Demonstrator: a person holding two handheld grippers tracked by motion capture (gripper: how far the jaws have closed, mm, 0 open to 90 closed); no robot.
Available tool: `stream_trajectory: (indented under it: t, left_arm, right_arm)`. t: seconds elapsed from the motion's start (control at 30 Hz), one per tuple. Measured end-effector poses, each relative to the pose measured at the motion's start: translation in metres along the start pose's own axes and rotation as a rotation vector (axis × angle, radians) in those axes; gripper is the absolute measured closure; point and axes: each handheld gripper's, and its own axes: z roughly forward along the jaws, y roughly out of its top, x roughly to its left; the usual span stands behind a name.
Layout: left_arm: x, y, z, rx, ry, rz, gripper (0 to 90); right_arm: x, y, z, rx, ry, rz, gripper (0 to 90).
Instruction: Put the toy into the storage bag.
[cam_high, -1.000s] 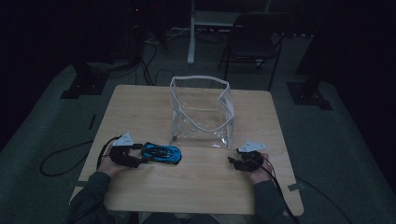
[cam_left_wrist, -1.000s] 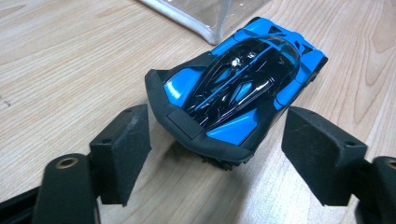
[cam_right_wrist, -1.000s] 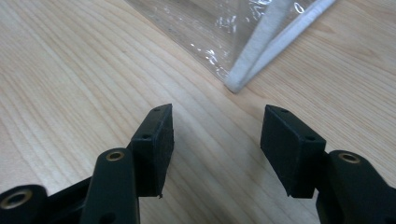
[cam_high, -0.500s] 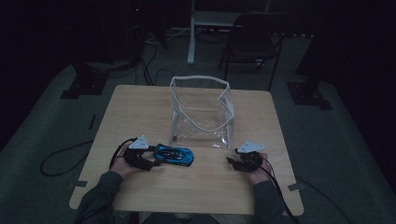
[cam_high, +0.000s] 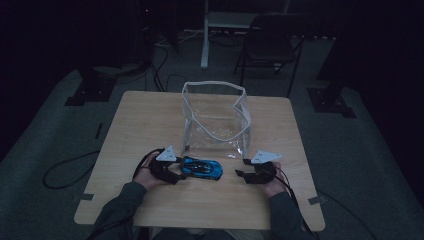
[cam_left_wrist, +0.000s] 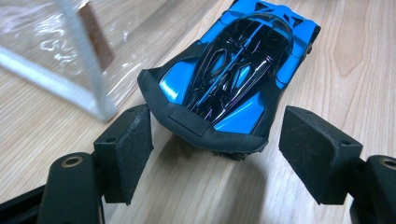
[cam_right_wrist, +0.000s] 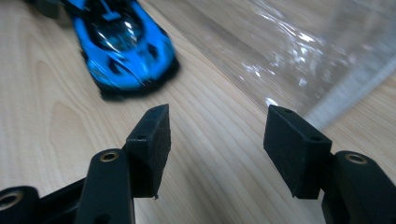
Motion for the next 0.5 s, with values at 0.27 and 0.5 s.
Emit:
stream_trajectory:
  t: [0.27,0.5]
  left_arm:
    - [-0.007,0.012,0.012,-0.009,-0.022,0.008,26.2]
    - [-0.012,0.020,0.016,-0.057,0.006,0.002,26.1]
  right_arm:
    - [0.010,0.010,0.012,0.015,0.124,-0.048,29.3]
    - [0.014,0.017,0.022,0.062,0.151,-0.101,18.1]
